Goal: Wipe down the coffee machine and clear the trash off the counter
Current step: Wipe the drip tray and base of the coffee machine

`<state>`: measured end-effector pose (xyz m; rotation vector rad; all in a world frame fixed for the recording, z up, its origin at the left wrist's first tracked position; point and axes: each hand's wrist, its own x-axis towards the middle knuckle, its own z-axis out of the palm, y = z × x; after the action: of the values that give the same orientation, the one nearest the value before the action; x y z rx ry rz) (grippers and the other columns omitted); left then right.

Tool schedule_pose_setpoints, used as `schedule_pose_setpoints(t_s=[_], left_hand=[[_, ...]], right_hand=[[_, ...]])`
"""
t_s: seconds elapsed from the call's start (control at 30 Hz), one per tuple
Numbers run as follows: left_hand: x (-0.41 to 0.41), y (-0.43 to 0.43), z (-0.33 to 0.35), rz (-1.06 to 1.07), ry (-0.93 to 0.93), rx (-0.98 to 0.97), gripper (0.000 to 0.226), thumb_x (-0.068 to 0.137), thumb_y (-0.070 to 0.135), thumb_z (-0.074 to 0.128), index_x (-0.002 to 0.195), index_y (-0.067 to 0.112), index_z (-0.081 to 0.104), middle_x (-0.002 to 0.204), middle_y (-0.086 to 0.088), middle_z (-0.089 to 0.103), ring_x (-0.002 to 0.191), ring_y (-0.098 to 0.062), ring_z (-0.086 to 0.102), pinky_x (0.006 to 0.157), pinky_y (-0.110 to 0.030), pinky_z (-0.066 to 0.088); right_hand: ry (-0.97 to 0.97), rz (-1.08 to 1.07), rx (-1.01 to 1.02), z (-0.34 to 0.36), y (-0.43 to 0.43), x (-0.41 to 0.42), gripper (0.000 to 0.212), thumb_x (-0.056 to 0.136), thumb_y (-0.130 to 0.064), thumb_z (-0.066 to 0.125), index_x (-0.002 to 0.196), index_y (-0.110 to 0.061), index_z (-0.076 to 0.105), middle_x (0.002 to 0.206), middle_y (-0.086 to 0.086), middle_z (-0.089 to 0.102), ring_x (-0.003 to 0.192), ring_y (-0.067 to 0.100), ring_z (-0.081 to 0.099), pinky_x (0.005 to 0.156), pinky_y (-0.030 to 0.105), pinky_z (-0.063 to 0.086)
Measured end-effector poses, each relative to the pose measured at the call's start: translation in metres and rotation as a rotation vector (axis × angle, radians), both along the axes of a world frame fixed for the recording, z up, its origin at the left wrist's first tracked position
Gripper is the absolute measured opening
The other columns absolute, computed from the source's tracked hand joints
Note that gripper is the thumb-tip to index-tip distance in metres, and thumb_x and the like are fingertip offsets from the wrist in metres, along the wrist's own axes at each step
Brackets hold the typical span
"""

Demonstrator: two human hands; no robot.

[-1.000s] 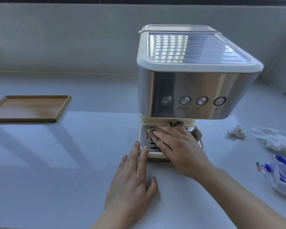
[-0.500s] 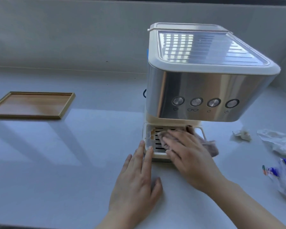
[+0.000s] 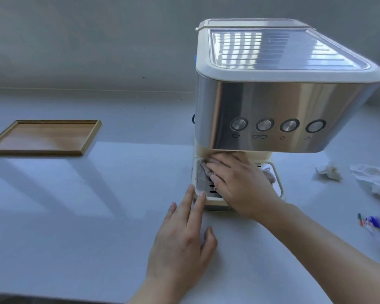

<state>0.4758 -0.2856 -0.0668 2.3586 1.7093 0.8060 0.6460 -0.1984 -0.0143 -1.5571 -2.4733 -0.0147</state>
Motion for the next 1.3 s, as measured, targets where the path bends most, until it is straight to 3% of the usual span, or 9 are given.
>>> schedule_pose_setpoints(t_s=[0.2,0.33,0.5,0.6,0.7,0.87,1.0,1.1,1.3], left_hand=[[-0.001,0.000,0.004,-0.013,-0.044,-0.008,0.063,0.085,0.037,0.046,0.142,0.011,0.046,0.152,-0.009,0.040,0.138,-0.015,0.039,0.109,-0.042,0.041],[-0.003,-0.003,0.007,0.002,-0.133,-0.026,0.061,0.083,0.035,0.047,0.139,0.010,0.050,0.148,-0.009,0.046,0.135,-0.013,0.040,0.100,-0.043,0.050],[-0.005,-0.002,0.007,-0.005,-0.150,-0.017,0.059,0.082,0.033,0.049,0.134,0.007,0.055,0.142,-0.011,0.053,0.129,-0.018,0.050,0.096,-0.044,0.053],[-0.004,-0.002,0.006,0.000,-0.157,-0.011,0.059,0.082,0.033,0.048,0.134,0.008,0.055,0.143,-0.010,0.052,0.129,-0.016,0.049,0.098,-0.043,0.051],[-0.005,-0.003,0.008,0.003,-0.167,-0.034,0.059,0.082,0.033,0.047,0.135,0.009,0.055,0.144,-0.009,0.052,0.129,-0.016,0.049,0.100,-0.042,0.050],[-0.005,-0.001,0.008,0.003,-0.181,-0.036,0.057,0.083,0.029,0.043,0.135,0.009,0.055,0.144,-0.009,0.052,0.128,-0.016,0.049,0.097,-0.046,0.052],[-0.006,-0.002,0.005,-0.017,-0.220,-0.039,0.058,0.083,0.033,0.043,0.136,0.013,0.054,0.146,-0.002,0.049,0.130,-0.010,0.046,0.097,-0.044,0.052],[-0.008,-0.001,0.005,0.009,-0.236,-0.077,0.060,0.082,0.041,0.042,0.138,0.021,0.051,0.148,0.006,0.046,0.129,-0.013,0.051,0.093,-0.037,0.052],[-0.004,0.000,0.011,0.045,-0.371,-0.038,0.062,0.081,0.046,0.045,0.139,0.025,0.045,0.144,0.004,0.043,0.132,-0.011,0.042,0.095,-0.033,0.045]], right_hand=[[0.155,0.129,0.083,-0.014,-0.027,0.014,0.036,0.099,-0.028,0.048,0.133,-0.021,0.059,0.137,-0.008,0.056,0.114,0.020,0.052,0.107,0.032,0.036],[0.159,0.004,0.017,-0.003,-0.005,-0.015,0.037,0.100,-0.025,0.048,0.135,-0.021,0.058,0.138,-0.008,0.054,0.114,0.027,0.049,0.105,0.038,0.036],[0.172,0.222,-0.075,-0.004,-0.014,0.004,0.037,0.099,-0.026,0.050,0.134,-0.024,0.060,0.142,-0.018,0.053,0.116,0.016,0.048,0.108,0.020,0.026],[0.144,0.135,-0.003,0.001,-0.005,0.014,0.036,0.099,-0.025,0.049,0.132,-0.023,0.062,0.137,-0.013,0.057,0.112,0.021,0.051,0.106,0.021,0.028],[0.070,0.042,-0.016,-0.001,0.001,-0.015,0.041,0.100,-0.028,0.044,0.141,-0.027,0.051,0.145,-0.014,0.047,0.123,0.022,0.045,0.111,0.033,0.028],[0.247,0.298,-0.208,0.005,-0.005,0.006,0.039,0.096,-0.022,0.053,0.134,-0.026,0.061,0.145,-0.018,0.050,0.134,0.010,0.040,0.114,0.028,0.025],[0.271,0.078,-0.078,0.001,-0.021,0.044,0.051,0.090,-0.048,0.063,0.139,-0.044,0.050,0.156,-0.020,0.030,0.140,0.006,0.026,0.112,0.024,0.024],[0.436,-0.125,0.037,-0.017,-0.044,0.067,0.080,0.080,-0.072,0.057,0.148,-0.035,0.039,0.157,-0.016,0.030,0.141,0.008,0.029,0.112,0.030,0.030],[0.593,-0.314,0.003,-0.046,-0.058,0.067,0.101,0.077,-0.070,0.063,0.156,-0.026,0.018,0.162,-0.015,0.018,0.148,-0.002,0.016,0.116,0.023,0.023]])
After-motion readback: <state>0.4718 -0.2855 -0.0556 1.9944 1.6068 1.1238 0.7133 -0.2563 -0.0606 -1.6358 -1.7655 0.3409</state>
